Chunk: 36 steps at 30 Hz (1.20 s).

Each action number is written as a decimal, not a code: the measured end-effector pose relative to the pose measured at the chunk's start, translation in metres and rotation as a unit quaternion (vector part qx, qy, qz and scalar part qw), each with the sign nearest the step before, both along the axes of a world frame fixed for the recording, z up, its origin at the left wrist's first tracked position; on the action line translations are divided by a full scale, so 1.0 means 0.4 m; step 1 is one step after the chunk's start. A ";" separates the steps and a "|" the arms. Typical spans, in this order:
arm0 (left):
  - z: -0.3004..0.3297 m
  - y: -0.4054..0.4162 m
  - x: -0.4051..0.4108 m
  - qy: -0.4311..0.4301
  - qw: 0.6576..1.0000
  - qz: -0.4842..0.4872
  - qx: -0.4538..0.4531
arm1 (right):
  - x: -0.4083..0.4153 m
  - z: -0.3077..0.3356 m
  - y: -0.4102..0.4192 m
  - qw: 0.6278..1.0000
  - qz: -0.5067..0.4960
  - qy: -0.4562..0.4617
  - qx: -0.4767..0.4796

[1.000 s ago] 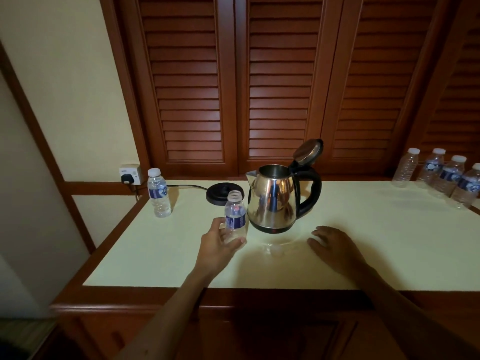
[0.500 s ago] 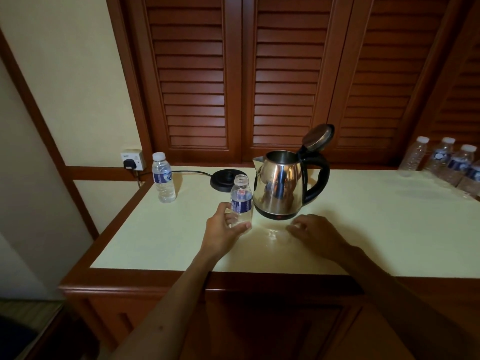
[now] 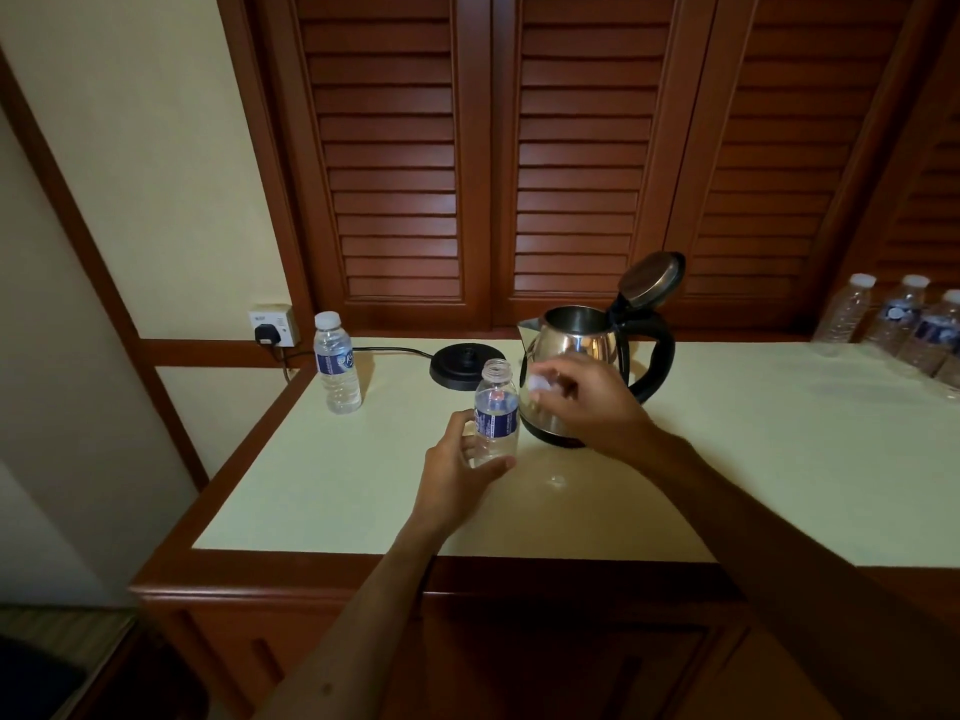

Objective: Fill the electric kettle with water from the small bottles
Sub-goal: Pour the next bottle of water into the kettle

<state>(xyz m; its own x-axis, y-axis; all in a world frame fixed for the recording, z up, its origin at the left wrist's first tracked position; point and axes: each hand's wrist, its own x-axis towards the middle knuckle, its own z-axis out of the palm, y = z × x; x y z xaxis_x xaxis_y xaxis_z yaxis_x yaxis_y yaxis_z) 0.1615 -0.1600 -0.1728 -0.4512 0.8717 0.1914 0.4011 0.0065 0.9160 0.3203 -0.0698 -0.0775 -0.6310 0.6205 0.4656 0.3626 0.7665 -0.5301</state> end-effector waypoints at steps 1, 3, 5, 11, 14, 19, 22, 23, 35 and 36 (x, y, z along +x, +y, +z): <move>-0.001 -0.002 -0.001 0.001 1.000 -0.003 0.003 | -0.012 0.029 -0.004 1.000 0.012 0.016 0.013; 0.001 -0.006 -0.001 0.003 1.000 -0.010 0.004 | -0.033 0.071 -0.009 0.998 0.044 0.017 0.032; 0.000 -0.007 -0.002 0.004 1.000 -0.020 0.005 | -0.050 0.098 -0.009 0.996 0.076 -0.026 0.036; -0.010 -0.005 -0.008 -0.007 0.999 -0.042 0.010 | -0.077 0.154 0.007 0.974 0.120 -0.181 0.064; -0.008 -0.006 -0.006 -0.002 0.999 -0.050 0.005 | -0.072 0.167 0.010 0.971 0.125 -0.194 0.058; -0.006 -0.005 -0.002 0.003 0.999 -0.049 0.003 | -0.079 0.149 -0.001 0.966 0.067 -0.221 0.114; -0.008 -0.003 -0.001 -0.001 0.999 -0.054 0.011 | -0.084 0.140 -0.003 0.960 0.034 -0.233 0.154; -0.008 -0.003 -0.001 -0.004 0.998 -0.054 0.014 | -0.086 0.138 -0.005 0.957 0.028 -0.238 0.163; -0.008 -0.002 0.000 0.031 0.998 -0.053 0.033 | -0.079 0.125 -0.005 0.941 -0.050 -0.279 0.186; -0.009 0.001 -0.003 0.028 0.998 -0.048 0.032 | -0.071 0.133 0.001 0.954 0.009 -0.267 0.138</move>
<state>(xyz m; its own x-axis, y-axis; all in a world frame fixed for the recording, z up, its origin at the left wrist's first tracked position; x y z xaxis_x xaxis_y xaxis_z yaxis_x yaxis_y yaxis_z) 0.1601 -0.1595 -0.1766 -0.3538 0.8957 0.2694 0.4469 -0.0911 0.8899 0.2921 -0.0692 -0.0242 -0.8333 0.5074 0.2195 0.5098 0.8588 -0.0501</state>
